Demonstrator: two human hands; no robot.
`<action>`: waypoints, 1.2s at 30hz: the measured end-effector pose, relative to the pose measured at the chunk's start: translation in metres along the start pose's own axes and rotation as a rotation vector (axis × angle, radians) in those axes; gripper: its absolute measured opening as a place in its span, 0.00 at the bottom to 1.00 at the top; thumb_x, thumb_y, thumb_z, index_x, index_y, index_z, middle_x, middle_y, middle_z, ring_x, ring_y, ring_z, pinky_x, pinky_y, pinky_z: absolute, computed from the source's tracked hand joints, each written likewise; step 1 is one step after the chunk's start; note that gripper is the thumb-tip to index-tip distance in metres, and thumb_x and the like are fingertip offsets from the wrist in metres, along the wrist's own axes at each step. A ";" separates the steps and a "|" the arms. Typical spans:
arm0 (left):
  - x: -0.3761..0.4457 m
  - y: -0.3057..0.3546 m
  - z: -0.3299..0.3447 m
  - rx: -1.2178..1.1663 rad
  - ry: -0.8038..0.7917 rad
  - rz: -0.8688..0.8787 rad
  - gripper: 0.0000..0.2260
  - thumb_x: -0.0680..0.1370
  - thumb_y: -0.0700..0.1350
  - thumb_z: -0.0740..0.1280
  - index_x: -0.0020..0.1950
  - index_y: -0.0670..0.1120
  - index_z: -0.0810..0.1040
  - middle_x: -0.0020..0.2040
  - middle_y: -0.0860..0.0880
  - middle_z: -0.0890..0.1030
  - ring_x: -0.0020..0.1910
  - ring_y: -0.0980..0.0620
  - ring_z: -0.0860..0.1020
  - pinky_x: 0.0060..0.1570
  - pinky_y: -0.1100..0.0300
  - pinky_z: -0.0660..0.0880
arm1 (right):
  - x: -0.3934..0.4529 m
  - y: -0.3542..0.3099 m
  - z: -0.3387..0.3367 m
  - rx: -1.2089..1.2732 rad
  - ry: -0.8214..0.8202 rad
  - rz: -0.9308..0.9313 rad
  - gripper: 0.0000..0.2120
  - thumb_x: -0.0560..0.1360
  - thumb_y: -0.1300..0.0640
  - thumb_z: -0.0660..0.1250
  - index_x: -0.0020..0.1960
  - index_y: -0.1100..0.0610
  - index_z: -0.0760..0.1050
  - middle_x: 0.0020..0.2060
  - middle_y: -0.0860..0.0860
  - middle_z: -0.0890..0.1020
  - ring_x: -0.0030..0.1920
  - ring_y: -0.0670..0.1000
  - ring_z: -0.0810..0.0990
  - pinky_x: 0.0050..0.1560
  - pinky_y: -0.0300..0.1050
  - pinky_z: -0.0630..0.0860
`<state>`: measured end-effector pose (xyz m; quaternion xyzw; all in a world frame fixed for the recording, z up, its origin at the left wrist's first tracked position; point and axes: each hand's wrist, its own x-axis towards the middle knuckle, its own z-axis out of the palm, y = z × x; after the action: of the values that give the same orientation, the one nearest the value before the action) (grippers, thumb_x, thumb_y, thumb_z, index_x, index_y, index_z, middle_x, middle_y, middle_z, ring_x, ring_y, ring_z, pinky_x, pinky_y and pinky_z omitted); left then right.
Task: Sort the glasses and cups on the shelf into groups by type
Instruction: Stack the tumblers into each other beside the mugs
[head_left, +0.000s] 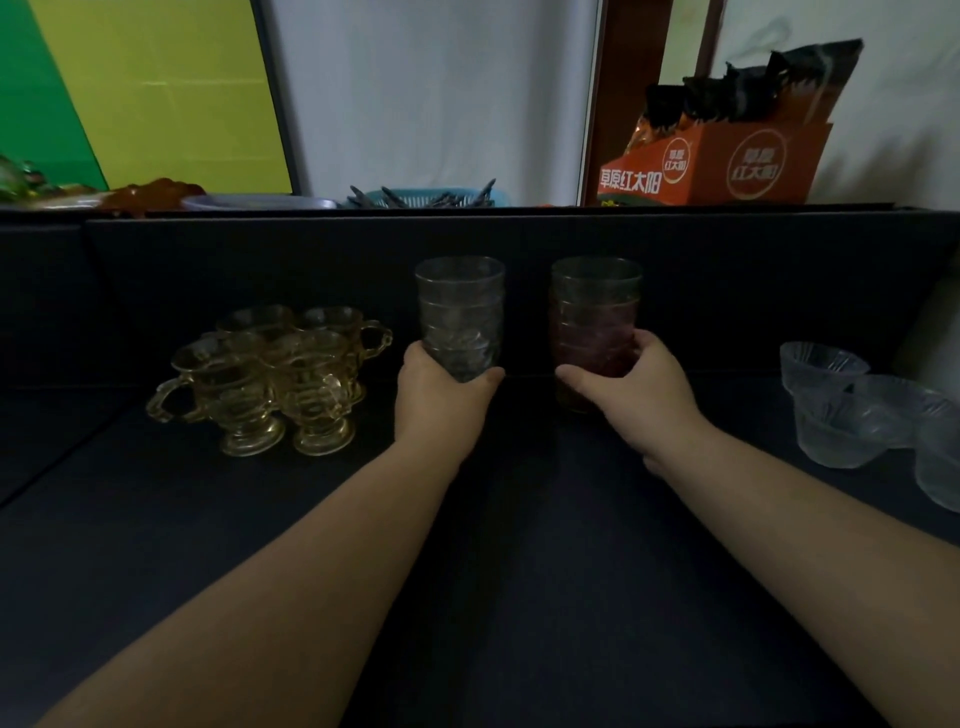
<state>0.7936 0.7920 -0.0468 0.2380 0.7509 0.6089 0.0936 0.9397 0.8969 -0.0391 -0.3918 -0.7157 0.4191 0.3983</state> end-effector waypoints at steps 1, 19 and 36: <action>0.001 0.000 -0.001 0.003 0.004 0.002 0.33 0.67 0.51 0.78 0.68 0.53 0.67 0.61 0.53 0.75 0.50 0.59 0.71 0.35 0.65 0.65 | 0.001 -0.001 0.001 -0.004 -0.016 -0.011 0.38 0.66 0.49 0.80 0.71 0.51 0.68 0.56 0.43 0.76 0.57 0.45 0.74 0.56 0.42 0.71; 0.014 -0.003 0.001 0.048 -0.013 0.037 0.30 0.68 0.49 0.77 0.67 0.53 0.70 0.59 0.55 0.76 0.54 0.57 0.74 0.47 0.59 0.71 | 0.017 -0.001 0.034 0.028 -0.081 -0.049 0.35 0.65 0.49 0.81 0.68 0.50 0.72 0.56 0.45 0.81 0.56 0.45 0.80 0.59 0.46 0.78; -0.042 0.020 -0.018 0.241 -0.114 0.011 0.51 0.66 0.52 0.79 0.79 0.55 0.48 0.77 0.46 0.55 0.73 0.43 0.61 0.68 0.42 0.65 | -0.033 -0.018 -0.043 -0.207 -0.197 -0.084 0.40 0.68 0.46 0.78 0.75 0.49 0.63 0.68 0.47 0.73 0.64 0.47 0.75 0.63 0.50 0.76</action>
<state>0.8276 0.7596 -0.0295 0.2859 0.8107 0.5004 0.1032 0.9870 0.8742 -0.0163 -0.3574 -0.8066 0.3623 0.3008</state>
